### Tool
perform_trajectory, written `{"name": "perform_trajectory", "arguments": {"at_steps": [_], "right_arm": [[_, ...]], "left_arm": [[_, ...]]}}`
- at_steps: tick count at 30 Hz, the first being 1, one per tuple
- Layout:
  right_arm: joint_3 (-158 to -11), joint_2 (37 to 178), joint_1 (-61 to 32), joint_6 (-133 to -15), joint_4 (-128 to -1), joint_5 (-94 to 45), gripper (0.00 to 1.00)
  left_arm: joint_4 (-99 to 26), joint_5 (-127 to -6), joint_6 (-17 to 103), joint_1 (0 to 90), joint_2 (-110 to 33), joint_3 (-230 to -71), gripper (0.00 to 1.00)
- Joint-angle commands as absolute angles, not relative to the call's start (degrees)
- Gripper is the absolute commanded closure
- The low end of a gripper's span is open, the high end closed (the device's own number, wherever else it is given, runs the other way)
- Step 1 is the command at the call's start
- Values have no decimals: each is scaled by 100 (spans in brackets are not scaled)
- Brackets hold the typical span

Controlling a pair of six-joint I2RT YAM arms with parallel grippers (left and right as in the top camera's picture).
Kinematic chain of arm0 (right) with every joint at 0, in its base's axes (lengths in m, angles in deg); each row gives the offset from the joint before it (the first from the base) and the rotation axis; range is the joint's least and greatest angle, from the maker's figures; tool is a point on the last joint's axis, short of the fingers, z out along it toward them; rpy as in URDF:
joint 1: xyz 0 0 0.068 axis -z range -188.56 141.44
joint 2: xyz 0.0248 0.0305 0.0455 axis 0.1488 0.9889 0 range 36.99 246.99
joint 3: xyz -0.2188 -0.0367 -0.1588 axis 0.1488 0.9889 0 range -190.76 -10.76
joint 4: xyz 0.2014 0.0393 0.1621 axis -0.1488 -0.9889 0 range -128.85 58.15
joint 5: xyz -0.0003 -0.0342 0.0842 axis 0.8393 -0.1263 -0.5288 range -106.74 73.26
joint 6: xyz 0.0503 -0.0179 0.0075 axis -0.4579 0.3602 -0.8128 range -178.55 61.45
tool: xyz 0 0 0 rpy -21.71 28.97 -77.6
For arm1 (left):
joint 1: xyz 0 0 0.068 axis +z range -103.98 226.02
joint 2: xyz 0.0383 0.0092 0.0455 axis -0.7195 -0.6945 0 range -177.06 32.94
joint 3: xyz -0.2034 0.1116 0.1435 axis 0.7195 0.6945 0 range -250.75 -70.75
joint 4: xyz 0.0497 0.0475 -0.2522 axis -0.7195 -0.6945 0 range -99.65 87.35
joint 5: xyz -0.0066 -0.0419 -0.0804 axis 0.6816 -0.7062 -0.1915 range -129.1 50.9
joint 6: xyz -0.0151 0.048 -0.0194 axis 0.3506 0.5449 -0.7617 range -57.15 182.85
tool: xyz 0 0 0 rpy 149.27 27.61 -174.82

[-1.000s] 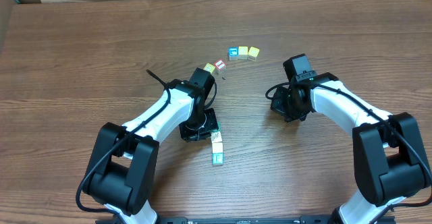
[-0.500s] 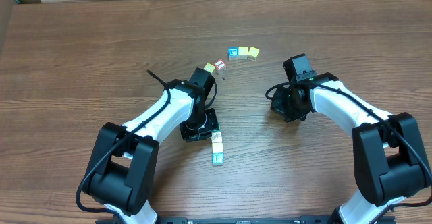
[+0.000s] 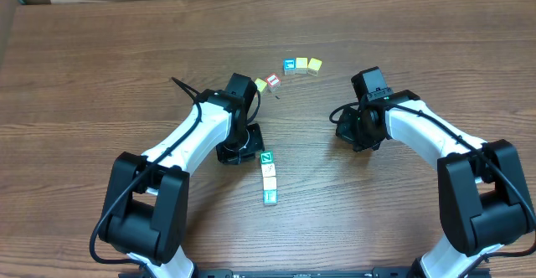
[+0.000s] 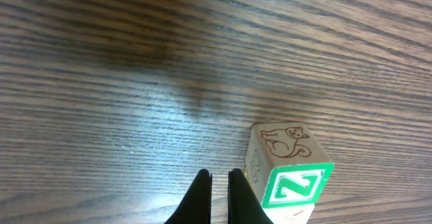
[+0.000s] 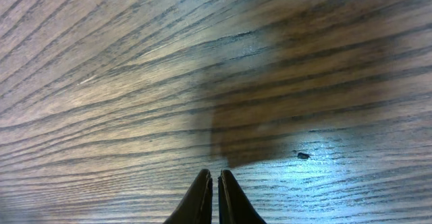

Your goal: Flip 4 blocks

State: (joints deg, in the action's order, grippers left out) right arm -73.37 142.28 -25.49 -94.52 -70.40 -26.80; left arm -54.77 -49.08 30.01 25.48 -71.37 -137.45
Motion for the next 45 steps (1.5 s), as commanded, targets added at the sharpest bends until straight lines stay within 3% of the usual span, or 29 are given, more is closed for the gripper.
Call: {"name": "perform_trajectory", "arguments": {"at_steps": [1,45], "right_arm": [[-7291,14254,-2570,-9384,-7018,-2621,92],[-7291,14254,-2570,-9384,-7031,-2578,92]], "left_arm": [[-5437,-4812,3093,2443,-7205,-13841,96],[-5107,-4613,3137,2203,-7205,-13596,96]]}}
